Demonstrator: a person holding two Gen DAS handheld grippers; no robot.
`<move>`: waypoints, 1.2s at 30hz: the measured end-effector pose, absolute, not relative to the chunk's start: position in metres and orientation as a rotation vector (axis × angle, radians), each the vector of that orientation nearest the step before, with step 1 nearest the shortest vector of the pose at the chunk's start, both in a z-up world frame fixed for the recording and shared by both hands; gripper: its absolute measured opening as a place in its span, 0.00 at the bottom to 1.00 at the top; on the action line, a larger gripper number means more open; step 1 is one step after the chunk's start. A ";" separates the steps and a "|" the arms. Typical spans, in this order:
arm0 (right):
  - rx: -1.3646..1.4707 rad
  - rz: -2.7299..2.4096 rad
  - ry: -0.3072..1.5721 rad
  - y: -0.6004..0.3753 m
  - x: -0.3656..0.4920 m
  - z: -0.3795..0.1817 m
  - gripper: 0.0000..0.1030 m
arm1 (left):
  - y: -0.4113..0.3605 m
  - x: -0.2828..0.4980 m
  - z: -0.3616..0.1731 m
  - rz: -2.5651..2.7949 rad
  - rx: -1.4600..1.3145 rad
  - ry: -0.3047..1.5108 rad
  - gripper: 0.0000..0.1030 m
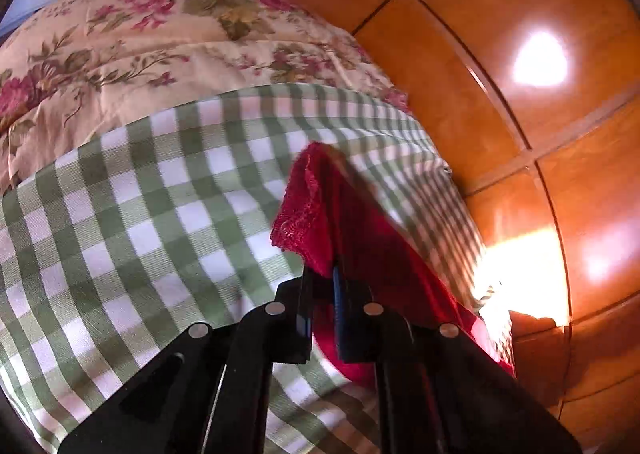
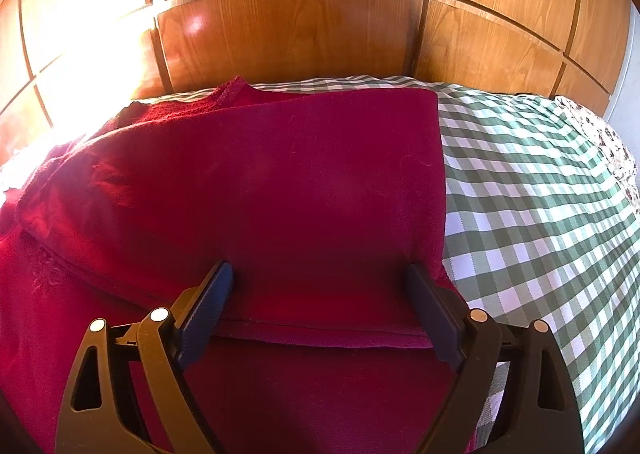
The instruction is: Fold small clothes
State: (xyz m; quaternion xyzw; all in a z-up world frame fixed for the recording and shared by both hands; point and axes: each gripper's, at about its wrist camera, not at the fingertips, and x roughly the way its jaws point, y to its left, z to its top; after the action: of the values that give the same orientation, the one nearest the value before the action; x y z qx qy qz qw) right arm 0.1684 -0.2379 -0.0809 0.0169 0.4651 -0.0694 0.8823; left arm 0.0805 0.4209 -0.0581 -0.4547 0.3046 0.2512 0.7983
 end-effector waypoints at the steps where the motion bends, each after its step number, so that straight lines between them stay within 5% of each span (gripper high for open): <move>1: 0.035 -0.145 0.969 -0.238 0.168 -0.081 0.85 | 0.412 0.085 -0.049 0.503 -0.959 0.640 0.06; 10: 0.035 -0.144 0.968 -0.238 0.168 -0.081 0.85 | 0.242 0.143 0.018 0.055 -0.670 0.618 0.06; 16: 0.044 -0.138 0.967 -0.240 0.168 -0.081 0.85 | 0.114 0.176 -0.001 -0.149 -0.521 0.737 0.07; 19: 0.054 -0.135 0.966 -0.241 0.168 -0.081 0.85 | 0.073 0.186 -0.021 -0.184 -0.436 0.811 0.18; 23: 0.064 -0.131 0.965 -0.241 0.168 -0.080 0.85 | 0.056 0.173 -0.036 -0.197 -0.371 0.851 0.29; 29: 0.046 -0.153 0.961 -0.237 0.167 -0.071 0.82 | 0.055 0.135 -0.040 -0.144 -0.267 0.839 0.30; 36: 0.205 0.247 0.967 -0.152 0.167 -0.043 0.62 | 0.058 0.114 -0.054 -0.118 -0.231 0.849 0.30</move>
State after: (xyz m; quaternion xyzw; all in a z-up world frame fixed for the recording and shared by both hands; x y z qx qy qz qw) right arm 0.1670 -0.1520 -0.0430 0.0982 0.4629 0.1180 0.8730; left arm 0.1140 0.0583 -0.0543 -0.1115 0.4106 -0.0571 0.9032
